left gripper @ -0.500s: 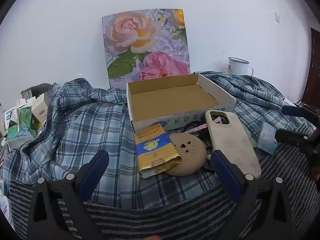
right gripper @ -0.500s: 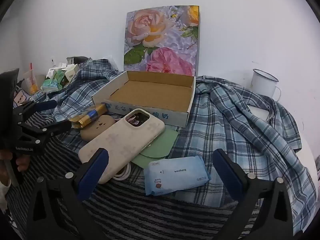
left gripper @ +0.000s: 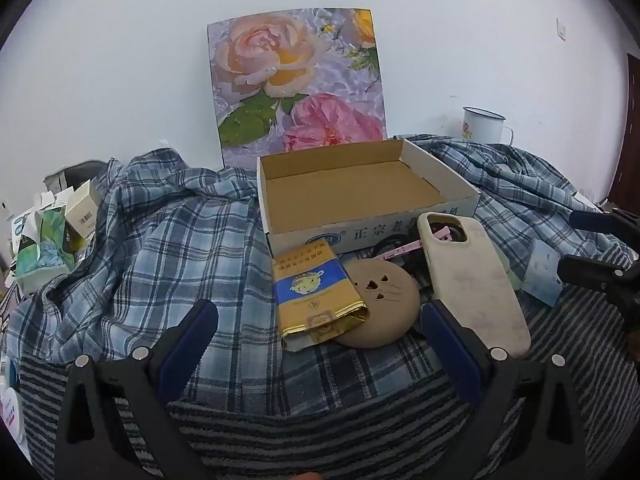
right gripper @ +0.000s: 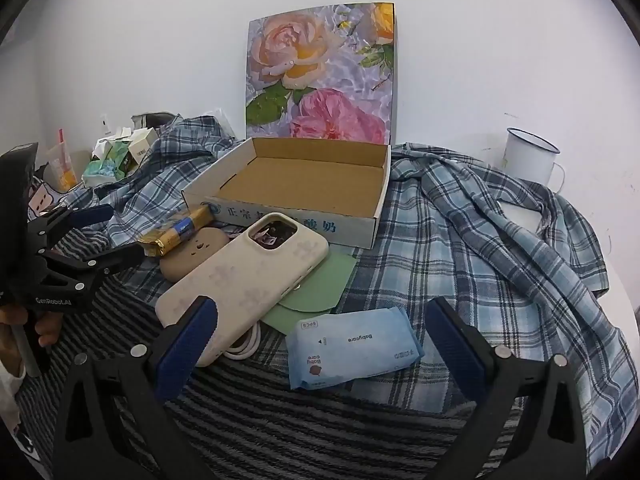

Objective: Organize soft objects

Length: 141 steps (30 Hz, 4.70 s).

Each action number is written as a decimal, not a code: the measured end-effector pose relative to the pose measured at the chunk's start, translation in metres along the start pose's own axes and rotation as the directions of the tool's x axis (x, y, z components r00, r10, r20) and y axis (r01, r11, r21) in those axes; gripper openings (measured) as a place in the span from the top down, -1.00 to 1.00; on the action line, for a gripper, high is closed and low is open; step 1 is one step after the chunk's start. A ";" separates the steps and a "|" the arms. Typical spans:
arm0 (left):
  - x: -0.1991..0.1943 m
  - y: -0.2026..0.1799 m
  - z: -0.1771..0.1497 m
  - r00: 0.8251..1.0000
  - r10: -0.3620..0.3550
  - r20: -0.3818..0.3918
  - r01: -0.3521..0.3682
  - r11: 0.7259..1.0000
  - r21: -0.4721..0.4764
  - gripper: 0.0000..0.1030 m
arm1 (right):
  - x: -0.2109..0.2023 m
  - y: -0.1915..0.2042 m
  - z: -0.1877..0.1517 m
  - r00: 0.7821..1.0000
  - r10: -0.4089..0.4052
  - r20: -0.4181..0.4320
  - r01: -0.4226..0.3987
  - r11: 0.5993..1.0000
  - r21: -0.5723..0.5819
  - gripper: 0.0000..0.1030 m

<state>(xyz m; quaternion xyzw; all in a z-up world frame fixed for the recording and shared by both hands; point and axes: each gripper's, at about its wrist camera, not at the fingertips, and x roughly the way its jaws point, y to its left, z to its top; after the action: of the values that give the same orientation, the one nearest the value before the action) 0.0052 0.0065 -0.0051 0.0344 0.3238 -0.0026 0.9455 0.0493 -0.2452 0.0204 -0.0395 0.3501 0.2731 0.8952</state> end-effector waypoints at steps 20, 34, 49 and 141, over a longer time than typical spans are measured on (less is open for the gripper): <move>0.004 0.001 -0.002 1.000 0.006 -0.020 -0.006 1.000 -0.002 -1.00 | -0.001 -0.001 -0.001 1.000 0.018 0.011 -0.018 1.000 0.016 -1.00; 0.004 0.000 -0.001 1.000 0.016 -0.015 -0.016 1.000 0.006 -1.00 | -0.002 -0.001 0.000 1.000 0.011 0.005 -0.011 1.000 0.008 -1.00; 0.004 -0.001 -0.003 1.000 0.018 -0.016 -0.018 1.000 0.009 -1.00 | -0.003 -0.001 0.001 1.000 0.006 0.008 -0.006 1.000 0.004 -1.00; 0.029 0.010 0.009 0.993 -0.093 -0.073 0.081 0.986 -0.149 -0.07 | 0.045 -0.018 -0.007 0.967 -0.030 -0.254 0.003 0.994 -0.105 -1.00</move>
<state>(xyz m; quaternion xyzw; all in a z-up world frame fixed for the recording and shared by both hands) 0.0335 0.0161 -0.0152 -0.0487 0.3618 -0.0191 0.9308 0.0817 -0.2417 -0.0164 -0.1239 0.4475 0.2761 0.8415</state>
